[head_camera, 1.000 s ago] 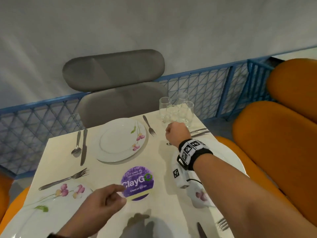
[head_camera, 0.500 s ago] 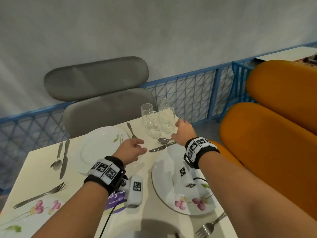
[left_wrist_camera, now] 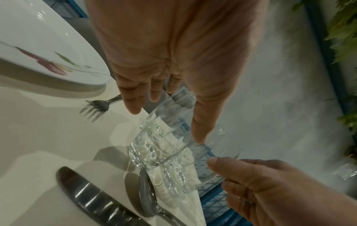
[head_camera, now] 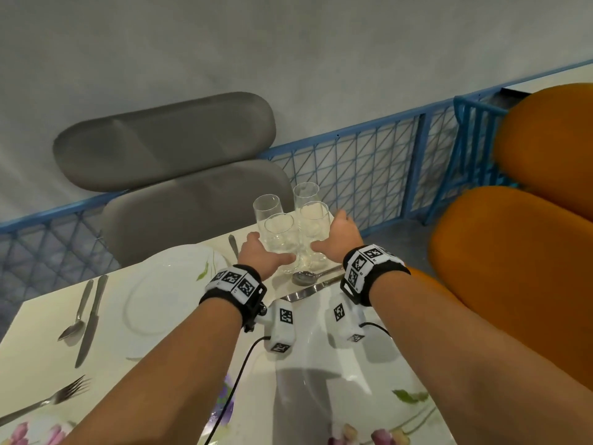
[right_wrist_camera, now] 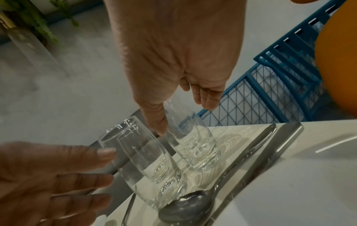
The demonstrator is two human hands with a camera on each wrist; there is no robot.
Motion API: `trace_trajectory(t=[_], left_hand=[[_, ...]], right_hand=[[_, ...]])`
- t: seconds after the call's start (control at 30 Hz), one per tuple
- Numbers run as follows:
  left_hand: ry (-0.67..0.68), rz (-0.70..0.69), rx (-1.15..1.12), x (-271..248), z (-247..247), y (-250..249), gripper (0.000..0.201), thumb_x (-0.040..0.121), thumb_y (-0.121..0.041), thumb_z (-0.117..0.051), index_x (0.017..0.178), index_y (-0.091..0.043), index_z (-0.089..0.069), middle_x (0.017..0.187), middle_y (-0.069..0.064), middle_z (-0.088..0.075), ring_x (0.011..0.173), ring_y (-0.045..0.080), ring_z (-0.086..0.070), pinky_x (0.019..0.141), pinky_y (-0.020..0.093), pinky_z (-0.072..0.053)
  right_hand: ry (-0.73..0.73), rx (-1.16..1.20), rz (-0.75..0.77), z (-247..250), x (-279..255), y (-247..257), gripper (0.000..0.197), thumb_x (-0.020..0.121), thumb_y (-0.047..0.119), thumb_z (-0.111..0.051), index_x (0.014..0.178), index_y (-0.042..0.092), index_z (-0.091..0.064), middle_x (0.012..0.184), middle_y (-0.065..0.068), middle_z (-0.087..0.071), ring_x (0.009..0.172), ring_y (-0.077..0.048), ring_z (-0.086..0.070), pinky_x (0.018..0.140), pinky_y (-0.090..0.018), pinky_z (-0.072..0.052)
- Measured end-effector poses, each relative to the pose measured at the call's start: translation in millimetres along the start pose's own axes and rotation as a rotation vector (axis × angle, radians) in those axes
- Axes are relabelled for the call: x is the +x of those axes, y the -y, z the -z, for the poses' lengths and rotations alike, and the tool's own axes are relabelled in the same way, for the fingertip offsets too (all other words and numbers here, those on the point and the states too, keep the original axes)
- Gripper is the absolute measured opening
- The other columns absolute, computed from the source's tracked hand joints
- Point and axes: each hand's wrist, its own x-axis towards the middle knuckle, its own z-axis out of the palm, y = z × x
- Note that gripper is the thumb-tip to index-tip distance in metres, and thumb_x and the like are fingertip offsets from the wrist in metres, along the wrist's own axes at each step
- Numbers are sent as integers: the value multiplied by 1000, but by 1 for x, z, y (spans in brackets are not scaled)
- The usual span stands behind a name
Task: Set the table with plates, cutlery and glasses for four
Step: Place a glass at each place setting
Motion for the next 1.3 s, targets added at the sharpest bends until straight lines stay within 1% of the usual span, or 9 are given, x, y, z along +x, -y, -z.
trace_trajectory(t=[0.1,0.23,0.43,0.77,0.9,1.0,1.1,1.23,1.3], left_hand=[[-25,-43,-39,10,-12,-1,94,62,-28,-88,138,-15,-34,129,0,-54,120,22,-53,90,30,-42],[-95,-81,-61,15,-25,-3,91,63,-31,-88,138,-16,-36,118,-2,-53,110,18,-54,92,27,-42],[-168,-139,-40,22,-34,3,63,66,-31,-85,109,-15,-42,108,-2,-55,97,18,-56,75,26,-38],[-197,-195,-143,20,-27,14,72,65,-24,-85,122,-19,-42,111,-2,-54,103,21,-57,91,39,-50],[-204,-217,-190,5,-5,18,77,65,-25,-85,128,-26,-41,112,-1,-54,103,20,-56,92,41,-50],[-222,-211,-225,-13,22,24,74,62,-25,-87,122,-29,-44,112,1,-56,105,23,-58,91,44,-52],[-255,-197,-257,-39,56,36,67,62,-22,-87,114,-31,-46,109,0,-58,102,22,-61,86,44,-54],[-297,-167,-259,-73,102,60,67,62,-17,-87,114,-27,-47,111,4,-59,101,23,-60,75,32,-51],[-319,-146,-238,-90,123,74,68,61,-18,-88,114,-26,-47,111,6,-59,99,24,-60,79,35,-51]], right_hand=[[-3,93,-8,-5,14,-4,86,67,22,-83,134,4,-33,134,-12,-44,124,-28,-46,100,-36,-44],[17,190,4,-15,24,-11,88,64,22,-86,135,12,-35,130,-8,-53,121,-26,-51,101,-40,-45],[7,164,67,-20,29,-14,87,60,25,-86,134,16,-40,124,-7,-56,116,-25,-53,96,-40,-48],[-79,150,97,-23,21,-9,75,61,26,-86,125,14,-47,123,-8,-53,110,-22,-53,87,-32,-47],[-155,180,149,-18,6,9,72,60,24,-84,122,13,-47,119,-9,-50,104,-24,-54,82,-31,-46],[-184,212,204,-15,-14,28,73,58,25,-83,120,15,-47,115,-8,-50,100,-22,-52,80,-29,-44],[-140,241,219,-16,-41,50,72,57,28,-82,118,17,-46,110,-6,-47,95,-22,-52,80,-29,-46],[-45,236,217,-26,-77,76,70,58,29,-83,115,17,-46,108,-5,-47,91,-22,-54,79,-29,-46],[2,227,220,-35,-94,85,71,59,31,-83,118,18,-46,111,-4,-46,93,-22,-55,82,-30,-48]])
